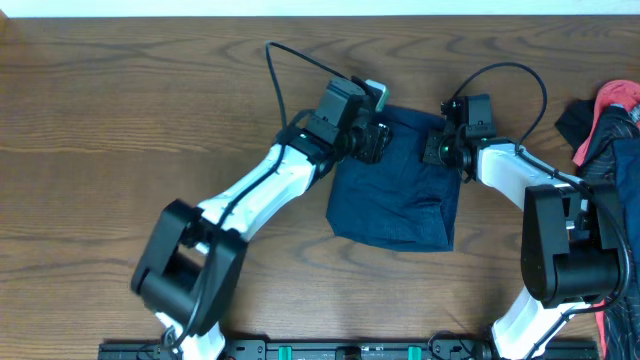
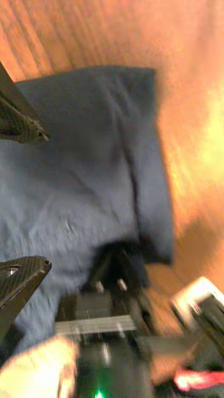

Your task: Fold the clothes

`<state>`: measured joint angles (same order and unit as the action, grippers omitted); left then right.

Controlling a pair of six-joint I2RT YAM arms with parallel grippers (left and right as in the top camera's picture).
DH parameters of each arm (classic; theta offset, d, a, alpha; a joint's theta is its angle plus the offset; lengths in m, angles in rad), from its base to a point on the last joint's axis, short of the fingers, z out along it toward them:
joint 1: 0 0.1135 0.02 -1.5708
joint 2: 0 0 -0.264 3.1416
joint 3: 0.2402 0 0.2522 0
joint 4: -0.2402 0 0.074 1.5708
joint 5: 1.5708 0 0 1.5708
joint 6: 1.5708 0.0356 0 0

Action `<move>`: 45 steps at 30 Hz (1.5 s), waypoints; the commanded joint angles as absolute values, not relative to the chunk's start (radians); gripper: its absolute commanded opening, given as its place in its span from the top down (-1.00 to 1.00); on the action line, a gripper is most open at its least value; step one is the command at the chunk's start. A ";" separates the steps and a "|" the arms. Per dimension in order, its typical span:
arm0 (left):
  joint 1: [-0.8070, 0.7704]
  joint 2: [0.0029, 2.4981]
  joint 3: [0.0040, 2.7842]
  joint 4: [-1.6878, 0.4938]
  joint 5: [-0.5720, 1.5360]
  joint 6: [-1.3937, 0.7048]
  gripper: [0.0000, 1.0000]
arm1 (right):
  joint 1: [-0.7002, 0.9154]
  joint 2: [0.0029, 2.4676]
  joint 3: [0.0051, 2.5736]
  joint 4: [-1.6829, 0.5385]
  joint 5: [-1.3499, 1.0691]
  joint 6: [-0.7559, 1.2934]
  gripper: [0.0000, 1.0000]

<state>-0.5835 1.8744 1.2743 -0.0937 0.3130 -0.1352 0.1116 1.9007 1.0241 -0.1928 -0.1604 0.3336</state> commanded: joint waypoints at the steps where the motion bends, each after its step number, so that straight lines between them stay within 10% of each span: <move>1: -0.578 1.950 1.279 -0.099 0.289 -0.104 -0.19 | 0.096 1.945 1.008 -0.219 -0.138 0.334 0.97; 21: -0.458 1.748 1.283 -0.421 0.305 -0.109 -0.25 | -0.107 1.670 1.008 -0.395 -0.569 0.151 0.97; 30: -0.533 1.636 1.258 -0.696 0.402 -0.344 -0.22 | -0.030 1.682 1.008 -0.422 -0.389 0.163 0.85; 45: -0.576 1.827 0.973 -0.400 0.392 -0.553 -0.05 | -0.014 1.889 1.008 -0.558 -0.303 0.338 0.97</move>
<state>-0.6003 1.7905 0.9955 -0.4332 0.3946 -0.5034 -0.0238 1.8576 1.0302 -0.4953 -0.3405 0.2424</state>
